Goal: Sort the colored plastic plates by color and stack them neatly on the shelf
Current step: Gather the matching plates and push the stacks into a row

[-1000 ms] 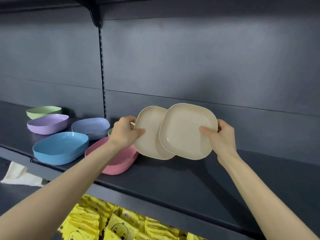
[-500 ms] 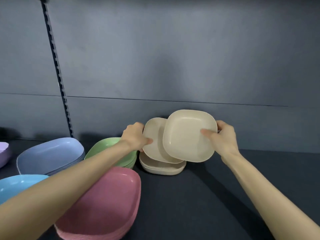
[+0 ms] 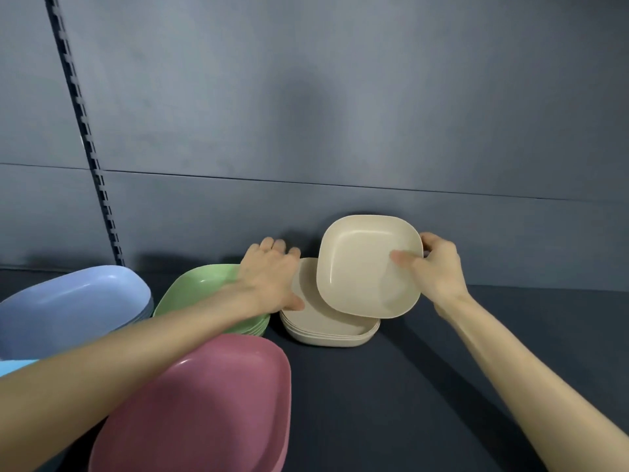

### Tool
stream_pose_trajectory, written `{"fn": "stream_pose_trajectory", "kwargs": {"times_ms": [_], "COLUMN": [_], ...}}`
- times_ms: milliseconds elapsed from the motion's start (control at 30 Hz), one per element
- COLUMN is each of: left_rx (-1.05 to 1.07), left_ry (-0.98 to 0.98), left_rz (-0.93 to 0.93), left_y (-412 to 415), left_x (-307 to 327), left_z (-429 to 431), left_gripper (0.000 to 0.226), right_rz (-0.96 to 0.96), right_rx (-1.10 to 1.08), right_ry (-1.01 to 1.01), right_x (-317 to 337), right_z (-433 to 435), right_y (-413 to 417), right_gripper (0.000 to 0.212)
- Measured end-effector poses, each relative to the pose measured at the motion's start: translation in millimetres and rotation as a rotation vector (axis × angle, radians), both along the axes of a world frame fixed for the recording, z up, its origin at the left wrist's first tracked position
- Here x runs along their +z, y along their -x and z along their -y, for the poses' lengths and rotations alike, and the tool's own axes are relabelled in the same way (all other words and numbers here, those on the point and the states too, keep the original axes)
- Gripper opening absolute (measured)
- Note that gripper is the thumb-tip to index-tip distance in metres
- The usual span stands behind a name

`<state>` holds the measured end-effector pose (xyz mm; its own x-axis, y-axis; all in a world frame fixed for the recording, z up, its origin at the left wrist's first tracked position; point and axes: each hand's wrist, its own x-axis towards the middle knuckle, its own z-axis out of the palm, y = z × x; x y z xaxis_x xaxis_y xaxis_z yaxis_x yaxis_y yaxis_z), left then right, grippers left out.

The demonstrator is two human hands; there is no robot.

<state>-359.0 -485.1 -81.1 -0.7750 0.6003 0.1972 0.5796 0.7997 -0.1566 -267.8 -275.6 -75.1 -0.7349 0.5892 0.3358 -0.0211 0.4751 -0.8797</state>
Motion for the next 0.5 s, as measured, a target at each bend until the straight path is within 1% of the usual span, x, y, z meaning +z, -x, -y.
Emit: {"fn": "stream_pose_trajectory", "kwargs": {"times_ms": [33,67,100,167,200,233,333,400,500], "left_rx": [-0.027,-0.059,-0.092,-0.158,-0.189,-0.209,-0.234,-0.22,-0.19], "left_ry": [-0.009,-0.065,-0.177,-0.47,-0.583,-0.638,-0.675,-0.666,-0.592], "left_rz": [0.009,0.072,0.199,0.517,0.595,0.593,0.46,0.383,0.35], "left_y": [1.1,3.0,6.0,11.8,14.2,16.1,20.5,24.6,31.2], "left_x": [1.0,3.8,7.9,17.8,20.1,21.2,18.9,17.6,12.4], "left_z": [1.5,4.4,8.5,14.3,14.1,11.9,3.0,1.9,3.6], "left_gripper": [0.064,0.068,0.072,0.077,0.075,0.07,0.051,0.043,0.037], "right_rz": [0.003,0.005,0.003,0.001,0.004,0.006,0.028,0.072,0.153], "right_rx": [0.002,0.004,0.008,0.027,0.044,0.065,0.133,0.168,0.209], "right_ry": [0.003,0.009,0.019,0.043,0.056,0.073,0.071,0.005,-0.098], "right_x": [-0.7,-0.9,-0.7,-0.4,-0.3,-0.4,-4.5,-9.3,-16.7], "right_z": [0.2,0.5,1.0,3.3,5.4,8.5,17.1,18.3,14.8], "right_y": [2.0,4.0,6.4,11.2,13.7,16.5,23.5,26.0,26.9], "right_gripper": [0.012,0.013,0.014,0.018,0.021,0.026,0.035,0.034,0.028]}}
